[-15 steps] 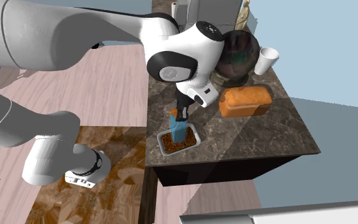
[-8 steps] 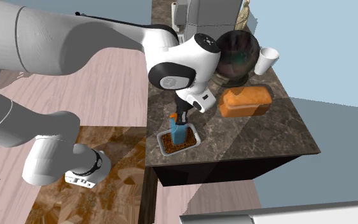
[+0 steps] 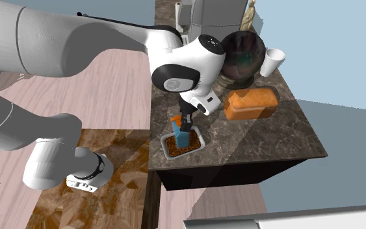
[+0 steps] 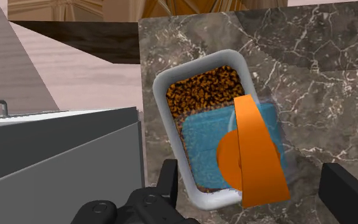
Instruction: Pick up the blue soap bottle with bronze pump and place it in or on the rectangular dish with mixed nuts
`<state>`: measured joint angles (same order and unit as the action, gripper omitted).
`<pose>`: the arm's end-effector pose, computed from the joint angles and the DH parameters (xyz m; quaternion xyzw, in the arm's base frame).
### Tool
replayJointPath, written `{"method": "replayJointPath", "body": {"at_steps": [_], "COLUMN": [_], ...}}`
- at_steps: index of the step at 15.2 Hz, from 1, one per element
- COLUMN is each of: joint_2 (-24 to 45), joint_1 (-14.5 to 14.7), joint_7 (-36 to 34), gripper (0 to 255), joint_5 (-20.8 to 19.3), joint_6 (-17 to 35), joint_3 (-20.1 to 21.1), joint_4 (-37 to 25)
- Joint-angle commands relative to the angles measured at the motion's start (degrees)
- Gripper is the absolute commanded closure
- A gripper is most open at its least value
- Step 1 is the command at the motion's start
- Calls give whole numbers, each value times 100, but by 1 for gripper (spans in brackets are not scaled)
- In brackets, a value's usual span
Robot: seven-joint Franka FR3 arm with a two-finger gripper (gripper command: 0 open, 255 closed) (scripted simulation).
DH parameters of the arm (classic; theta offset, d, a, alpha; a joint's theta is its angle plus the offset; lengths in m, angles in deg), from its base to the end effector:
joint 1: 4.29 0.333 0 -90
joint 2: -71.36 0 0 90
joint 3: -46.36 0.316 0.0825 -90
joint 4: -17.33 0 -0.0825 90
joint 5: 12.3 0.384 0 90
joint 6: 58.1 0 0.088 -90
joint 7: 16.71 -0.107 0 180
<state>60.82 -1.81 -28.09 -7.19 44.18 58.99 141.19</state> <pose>0.4559 0.1345 0.4585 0.9948 0.0149 -0.1005 0.0003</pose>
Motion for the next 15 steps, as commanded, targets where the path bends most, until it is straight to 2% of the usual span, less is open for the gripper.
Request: {"method": "replayJointPath", "body": {"at_steps": [1,3,7,15], "joint_2": [0,0,52,52], "joint_1": [0,0,-25,-25], "joint_7": [0,0,-19,-19], "gripper": [0,0,0,0], "joint_5": [0,0,-36,-36], "joint_6": [0,0,-724,-724], "joint_3": [0,0,-30,-30], "joint_4": [0,0,-775,-775]}}
